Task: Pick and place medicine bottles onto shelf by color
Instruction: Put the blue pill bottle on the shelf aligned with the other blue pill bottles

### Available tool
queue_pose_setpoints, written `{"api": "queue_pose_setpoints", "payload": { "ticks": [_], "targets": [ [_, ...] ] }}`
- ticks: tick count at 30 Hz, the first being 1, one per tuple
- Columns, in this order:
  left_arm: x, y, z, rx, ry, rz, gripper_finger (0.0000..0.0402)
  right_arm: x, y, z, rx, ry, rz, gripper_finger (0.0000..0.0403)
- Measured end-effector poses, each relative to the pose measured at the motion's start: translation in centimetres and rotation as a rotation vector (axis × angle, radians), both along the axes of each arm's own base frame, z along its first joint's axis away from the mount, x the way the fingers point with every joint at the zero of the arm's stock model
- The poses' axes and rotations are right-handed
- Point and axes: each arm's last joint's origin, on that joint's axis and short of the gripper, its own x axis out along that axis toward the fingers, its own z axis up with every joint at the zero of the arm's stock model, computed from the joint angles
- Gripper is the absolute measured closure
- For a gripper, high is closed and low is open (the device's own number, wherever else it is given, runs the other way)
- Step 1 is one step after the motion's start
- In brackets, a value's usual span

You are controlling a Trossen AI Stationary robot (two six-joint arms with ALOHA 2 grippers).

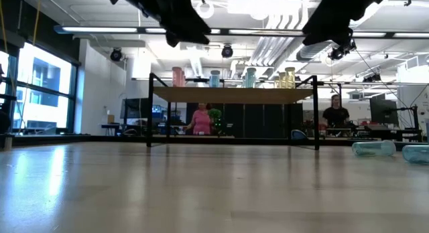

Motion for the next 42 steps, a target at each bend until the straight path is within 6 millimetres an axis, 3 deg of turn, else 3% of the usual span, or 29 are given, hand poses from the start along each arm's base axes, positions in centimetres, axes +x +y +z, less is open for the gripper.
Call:
{"api": "queue_pose_setpoints", "payload": {
  "ticks": [10,18,29,42],
  "targets": [
    [1.2,-5.9,-0.8,-0.022,-0.031,-0.193,0.0204,-0.4,2.4,-1.8,0.084,-0.011,-0.009,0.0256],
    [1.4,-9.2,-2.1,0.000,-0.147,-0.228,0.0204,-1.0,4.1,-1.6,0.023,-0.064,-0.082,0.0256],
    [2.1,-11.1,-4.8,-0.020,-0.168,-0.219,0.0204,-2.0,5.9,-2.6,0.055,-0.004,-0.118,0.0256],
    [5.2,-11.4,-8.6,0.012,-0.214,-0.233,0.0204,-2.5,7.6,-5.6,0.052,0.173,-0.254,0.0256]
  ]
}}
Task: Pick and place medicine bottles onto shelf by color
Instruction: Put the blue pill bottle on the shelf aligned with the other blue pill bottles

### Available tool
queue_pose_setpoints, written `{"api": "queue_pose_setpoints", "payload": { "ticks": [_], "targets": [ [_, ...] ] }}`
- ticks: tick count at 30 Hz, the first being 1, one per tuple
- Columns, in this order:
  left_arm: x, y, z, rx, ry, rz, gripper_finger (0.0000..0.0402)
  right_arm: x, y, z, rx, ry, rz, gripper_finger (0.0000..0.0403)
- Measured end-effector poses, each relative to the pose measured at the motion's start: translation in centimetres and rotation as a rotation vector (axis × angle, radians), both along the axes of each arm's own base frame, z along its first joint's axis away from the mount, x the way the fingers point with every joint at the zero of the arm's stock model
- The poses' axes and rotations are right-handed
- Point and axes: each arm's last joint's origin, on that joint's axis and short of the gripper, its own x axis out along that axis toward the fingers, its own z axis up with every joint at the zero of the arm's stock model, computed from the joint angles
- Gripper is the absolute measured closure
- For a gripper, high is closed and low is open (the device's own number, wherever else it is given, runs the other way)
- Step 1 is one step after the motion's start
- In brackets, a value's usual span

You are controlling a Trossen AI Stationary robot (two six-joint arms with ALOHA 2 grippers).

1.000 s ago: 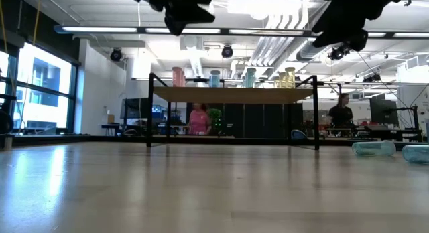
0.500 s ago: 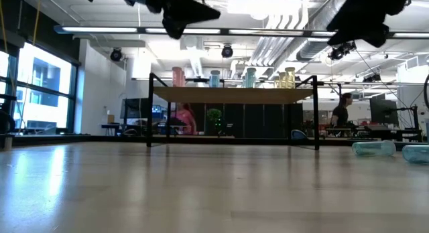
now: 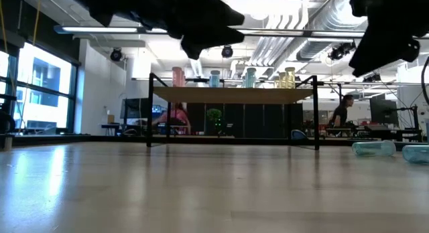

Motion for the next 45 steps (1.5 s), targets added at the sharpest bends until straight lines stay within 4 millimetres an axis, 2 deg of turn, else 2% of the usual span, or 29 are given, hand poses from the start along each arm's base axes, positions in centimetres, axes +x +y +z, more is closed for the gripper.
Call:
{"api": "queue_pose_setpoints", "payload": {
  "ticks": [7,13,17,27,39,45],
  "targets": [
    [0.4,1.3,-0.5,0.000,-0.006,0.038,0.0204,-1.2,1.4,-0.8,0.034,0.000,-0.077,0.0256],
    [0.7,2.9,0.0,0.033,-0.020,0.069,0.0204,-2.3,2.5,-0.9,0.186,-0.025,-0.185,0.0256],
    [1.0,3.6,0.6,0.068,-0.041,0.030,0.0204,-2.9,3.1,-1.2,0.269,0.000,-0.236,0.0256],
    [1.1,4.1,0.8,0.086,-0.042,0.015,0.0204,-4.2,3.0,-1.9,0.380,0.297,-0.281,0.0256],
    [1.1,4.2,0.9,0.123,-0.046,0.014,0.0204,-5.2,1.9,-2.1,0.330,0.346,-0.463,0.0256],
    [1.1,4.2,0.9,0.123,-0.046,0.014,0.0204,-4.8,2.8,-2.5,0.356,0.339,-0.443,0.0256]
  ]
}}
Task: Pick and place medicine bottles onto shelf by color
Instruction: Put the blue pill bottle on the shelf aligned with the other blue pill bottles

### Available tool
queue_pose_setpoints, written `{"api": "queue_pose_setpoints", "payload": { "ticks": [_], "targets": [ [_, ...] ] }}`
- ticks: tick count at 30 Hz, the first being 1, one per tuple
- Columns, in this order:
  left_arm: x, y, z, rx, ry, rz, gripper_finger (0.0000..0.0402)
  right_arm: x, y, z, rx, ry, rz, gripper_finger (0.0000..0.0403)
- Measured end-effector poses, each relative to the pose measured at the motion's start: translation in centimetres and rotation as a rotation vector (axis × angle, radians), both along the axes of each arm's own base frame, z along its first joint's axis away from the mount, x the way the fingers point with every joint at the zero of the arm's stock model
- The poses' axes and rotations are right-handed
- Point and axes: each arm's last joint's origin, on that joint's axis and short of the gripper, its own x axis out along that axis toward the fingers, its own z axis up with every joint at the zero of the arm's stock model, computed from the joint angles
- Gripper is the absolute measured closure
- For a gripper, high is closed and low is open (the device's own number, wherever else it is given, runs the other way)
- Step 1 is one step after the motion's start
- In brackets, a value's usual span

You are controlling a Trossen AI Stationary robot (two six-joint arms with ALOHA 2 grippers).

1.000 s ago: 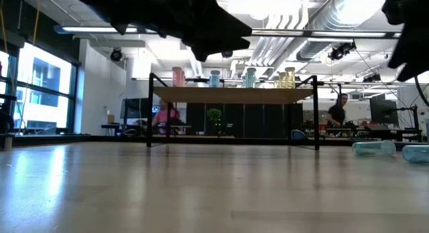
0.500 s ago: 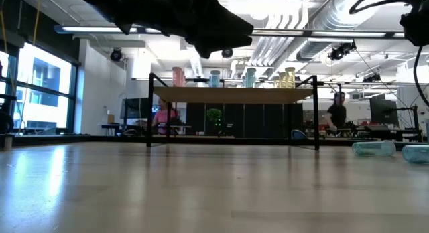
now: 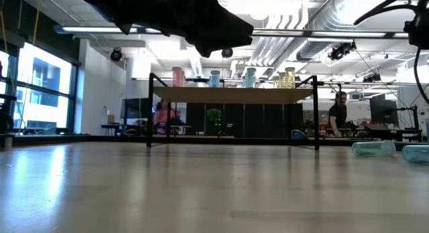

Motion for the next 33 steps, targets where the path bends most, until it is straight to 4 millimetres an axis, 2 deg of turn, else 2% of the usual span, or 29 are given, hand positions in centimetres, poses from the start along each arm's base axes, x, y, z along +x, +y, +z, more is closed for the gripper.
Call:
{"api": "queue_pose_setpoints", "payload": {
  "ticks": [8,14,18,25,33],
  "targets": [
    [0.0,0.0,0.0,0.000,-0.004,0.000,0.0204,0.4,2.1,-2.1,-0.042,0.046,0.019,0.0256],
    [0.0,0.0,0.0,0.000,-0.004,0.000,0.0204,0.2,2.7,-3.1,-0.090,0.082,-0.007,0.0256],
    [0.0,0.0,0.1,0.000,-0.005,0.000,0.0204,0.3,2.7,-3.5,-0.109,0.094,-0.012,0.0251],
    [0.0,-0.1,0.1,-0.001,-0.005,-0.002,0.0204,0.4,2.9,-4.1,-0.161,0.099,-0.002,0.0212],
    [0.0,-0.5,0.1,-0.001,-0.005,-0.013,0.0204,-1.1,3.5,-4.1,-0.278,0.009,0.038,0.0206]
  ]
}}
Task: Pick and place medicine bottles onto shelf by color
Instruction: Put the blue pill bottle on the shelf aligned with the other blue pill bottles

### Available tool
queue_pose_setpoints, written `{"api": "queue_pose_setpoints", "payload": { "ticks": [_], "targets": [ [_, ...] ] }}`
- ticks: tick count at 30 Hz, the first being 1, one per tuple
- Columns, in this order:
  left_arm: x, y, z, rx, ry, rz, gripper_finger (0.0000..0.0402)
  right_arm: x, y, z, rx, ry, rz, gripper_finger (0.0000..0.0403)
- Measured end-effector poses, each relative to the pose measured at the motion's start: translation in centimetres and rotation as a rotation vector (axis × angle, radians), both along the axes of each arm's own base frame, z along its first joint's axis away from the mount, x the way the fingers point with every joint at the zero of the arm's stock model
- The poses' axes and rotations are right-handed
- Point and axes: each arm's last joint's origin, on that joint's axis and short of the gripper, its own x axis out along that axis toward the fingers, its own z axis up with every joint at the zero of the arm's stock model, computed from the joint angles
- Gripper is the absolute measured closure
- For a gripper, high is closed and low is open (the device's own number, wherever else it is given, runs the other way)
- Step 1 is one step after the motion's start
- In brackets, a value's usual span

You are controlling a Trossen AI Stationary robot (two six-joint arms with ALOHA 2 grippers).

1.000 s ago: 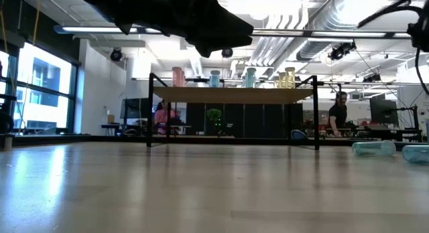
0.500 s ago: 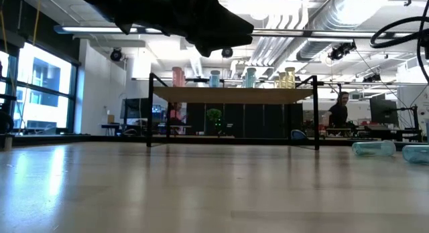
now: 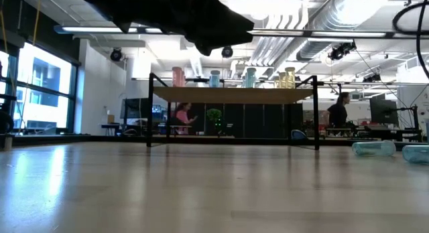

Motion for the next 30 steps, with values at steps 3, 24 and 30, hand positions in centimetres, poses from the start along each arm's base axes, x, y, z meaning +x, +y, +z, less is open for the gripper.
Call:
{"api": "queue_pose_setpoints", "payload": {
  "ticks": [3,24,30],
  "targets": [
    [0.0,-0.1,0.0,0.000,0.000,-0.004,0.0204,-0.2,0.2,-0.2,-0.047,-0.081,0.054,0.0206],
    [0.0,-0.1,0.0,-0.043,-0.001,0.007,0.0204,-2.3,-2.1,-4.3,-0.094,-0.058,0.096,0.0206],
    [0.0,-0.1,0.0,-0.043,-0.001,0.007,0.0204,-2.3,-2.6,-4.6,-0.149,-0.118,0.125,0.0206]
  ]
}}
